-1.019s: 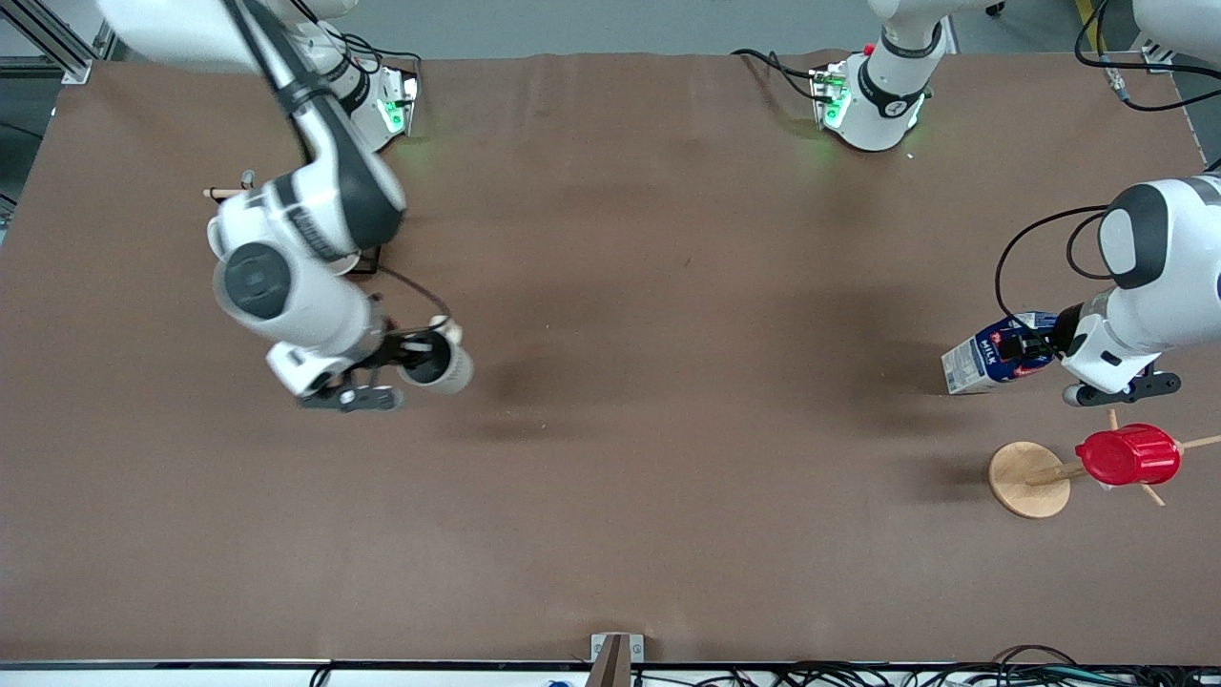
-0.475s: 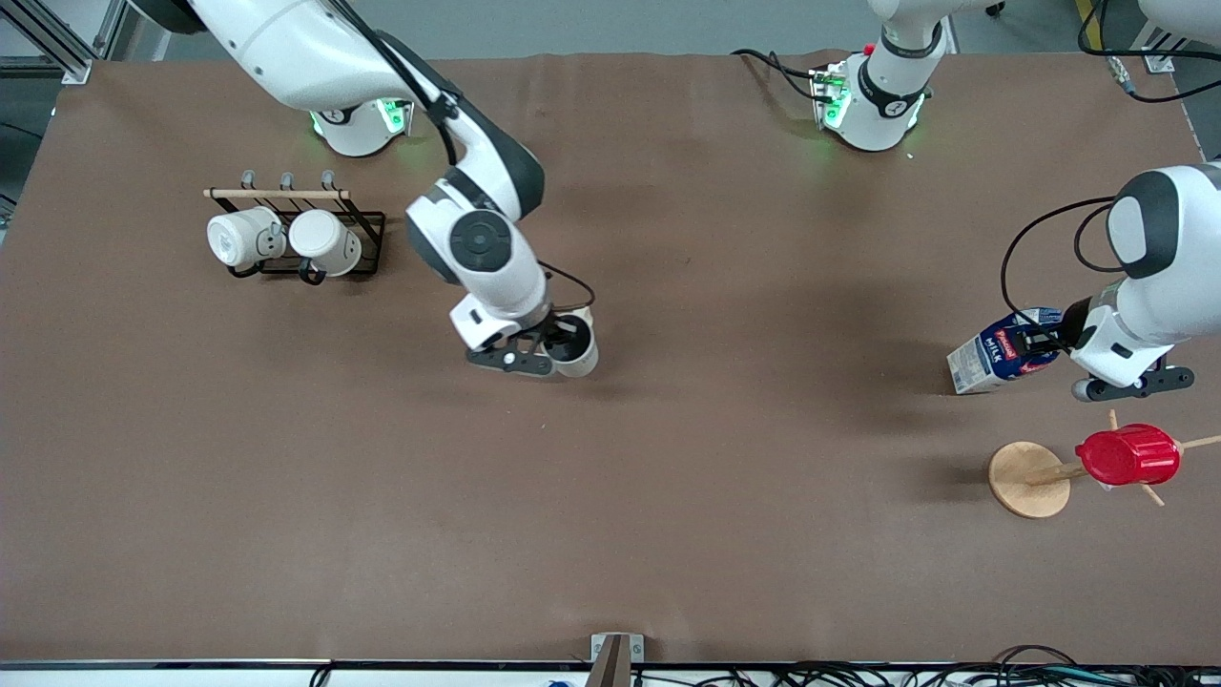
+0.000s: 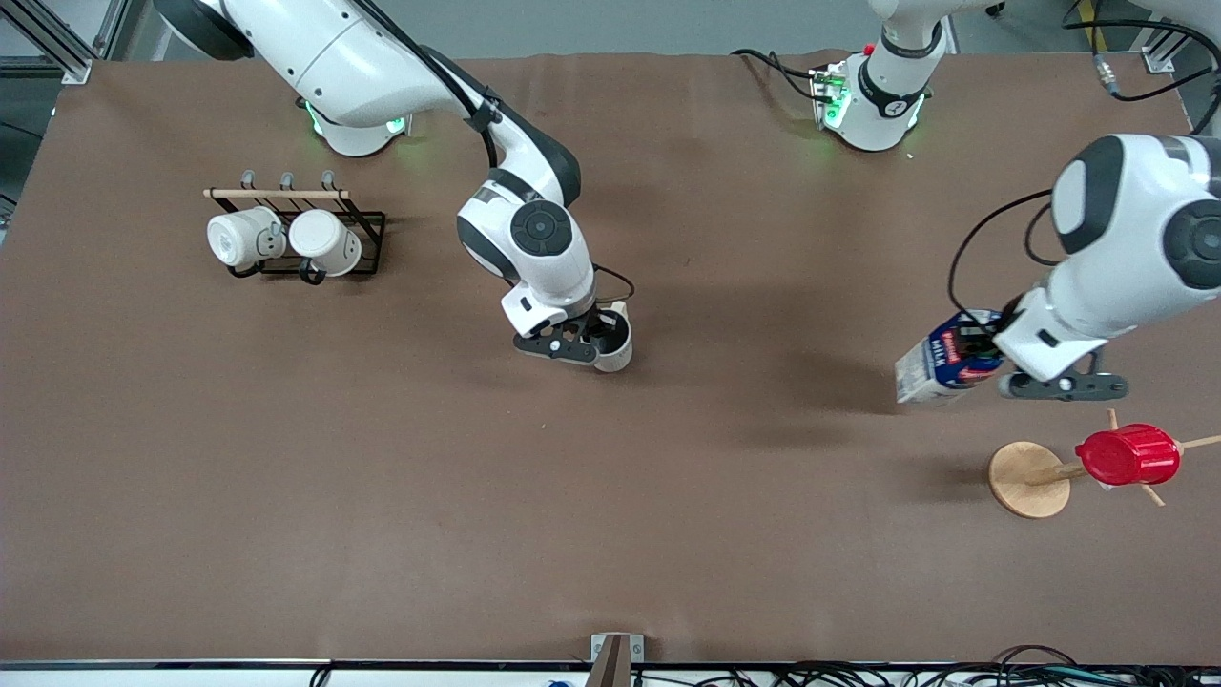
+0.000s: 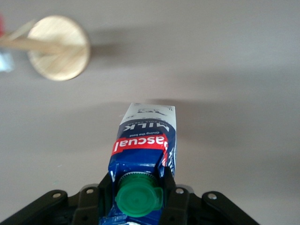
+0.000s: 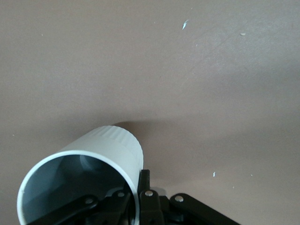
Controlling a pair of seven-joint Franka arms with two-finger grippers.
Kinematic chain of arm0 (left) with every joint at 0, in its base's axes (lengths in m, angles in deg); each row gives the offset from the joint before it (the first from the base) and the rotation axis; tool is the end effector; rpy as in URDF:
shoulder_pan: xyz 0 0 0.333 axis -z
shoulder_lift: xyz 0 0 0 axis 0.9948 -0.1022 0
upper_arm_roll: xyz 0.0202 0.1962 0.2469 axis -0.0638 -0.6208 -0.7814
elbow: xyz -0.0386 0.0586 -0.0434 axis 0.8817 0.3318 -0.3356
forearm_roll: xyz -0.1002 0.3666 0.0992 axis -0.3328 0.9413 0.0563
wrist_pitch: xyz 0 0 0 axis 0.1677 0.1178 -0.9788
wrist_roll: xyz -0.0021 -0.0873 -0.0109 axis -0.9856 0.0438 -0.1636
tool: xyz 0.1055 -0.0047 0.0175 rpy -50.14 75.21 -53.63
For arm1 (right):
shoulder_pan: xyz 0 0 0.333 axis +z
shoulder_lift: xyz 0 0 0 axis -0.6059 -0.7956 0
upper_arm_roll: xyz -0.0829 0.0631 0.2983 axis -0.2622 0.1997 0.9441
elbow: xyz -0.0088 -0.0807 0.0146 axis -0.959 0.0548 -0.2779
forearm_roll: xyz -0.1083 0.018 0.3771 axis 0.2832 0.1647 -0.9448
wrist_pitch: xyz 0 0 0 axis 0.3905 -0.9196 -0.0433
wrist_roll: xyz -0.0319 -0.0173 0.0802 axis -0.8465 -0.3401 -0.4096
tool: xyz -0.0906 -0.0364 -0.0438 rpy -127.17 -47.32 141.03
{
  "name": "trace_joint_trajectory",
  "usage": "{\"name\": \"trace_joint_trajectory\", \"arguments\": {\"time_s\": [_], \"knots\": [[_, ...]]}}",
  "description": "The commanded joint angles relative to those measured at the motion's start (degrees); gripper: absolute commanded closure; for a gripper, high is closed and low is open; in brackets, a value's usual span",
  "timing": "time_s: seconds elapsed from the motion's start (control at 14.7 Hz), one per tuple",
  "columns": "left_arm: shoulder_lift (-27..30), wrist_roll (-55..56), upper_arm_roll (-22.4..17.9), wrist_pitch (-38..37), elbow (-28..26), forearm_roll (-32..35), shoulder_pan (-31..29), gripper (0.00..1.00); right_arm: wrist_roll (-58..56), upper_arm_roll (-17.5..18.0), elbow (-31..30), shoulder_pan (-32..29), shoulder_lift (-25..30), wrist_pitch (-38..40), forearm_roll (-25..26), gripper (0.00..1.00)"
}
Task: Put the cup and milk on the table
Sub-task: 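Carry the mug with the right gripper while the left gripper lifts the carton, then set the mug down, open the right gripper and withdraw it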
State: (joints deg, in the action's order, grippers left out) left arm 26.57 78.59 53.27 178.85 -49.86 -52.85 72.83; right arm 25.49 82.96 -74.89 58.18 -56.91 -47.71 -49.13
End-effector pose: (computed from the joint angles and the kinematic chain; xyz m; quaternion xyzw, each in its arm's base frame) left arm 0.6032 -0.0805 0.4344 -0.9987 0.0367 0.0303 0.0171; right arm 0.5019 0.4658 0.2542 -0.9935 0.1075 0.0037 0.0366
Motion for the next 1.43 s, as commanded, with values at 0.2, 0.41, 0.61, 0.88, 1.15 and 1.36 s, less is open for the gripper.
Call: {"name": "trace_joint_trajectory", "arguments": {"time_s": [0.2,0.41,0.61,0.88,1.15,1.36], "knots": [[-6.2,8.0,3.3,-1.9,6.7,1.3,10.2,0.90,1.6,0.3,0.6,0.6,-1.3,-0.2,3.9,0.80],[-7.6,15.7,3.3,-1.9,6.8,1.3,16.1,0.96,1.9,0.3,0.6,0.6,-1.2,-0.2,3.7,0.00],[-10.7,22.4,3.3,-1.8,9.0,1.3,22.4,0.97,1.8,0.5,0.6,-0.4,0.3,1.4,3.0,0.00],[-15.2,27.6,3.3,-1.8,13.2,1.3,28.3,0.97,0.3,1.2,0.6,-6.9,14.0,14.5,2.5,0.00],[-18.0,30.8,3.3,-1.4,15.9,1.1,28.7,0.97,-9.6,-0.8,0.7,-12.7,23.9,22.5,0.9,0.00],[-20.0,32.8,3.3,-1.0,17.6,1.2,30.3,0.97,-26.0,-12.1,0.7,-12.4,31.7,27.3,-8.5,0.00]]}}
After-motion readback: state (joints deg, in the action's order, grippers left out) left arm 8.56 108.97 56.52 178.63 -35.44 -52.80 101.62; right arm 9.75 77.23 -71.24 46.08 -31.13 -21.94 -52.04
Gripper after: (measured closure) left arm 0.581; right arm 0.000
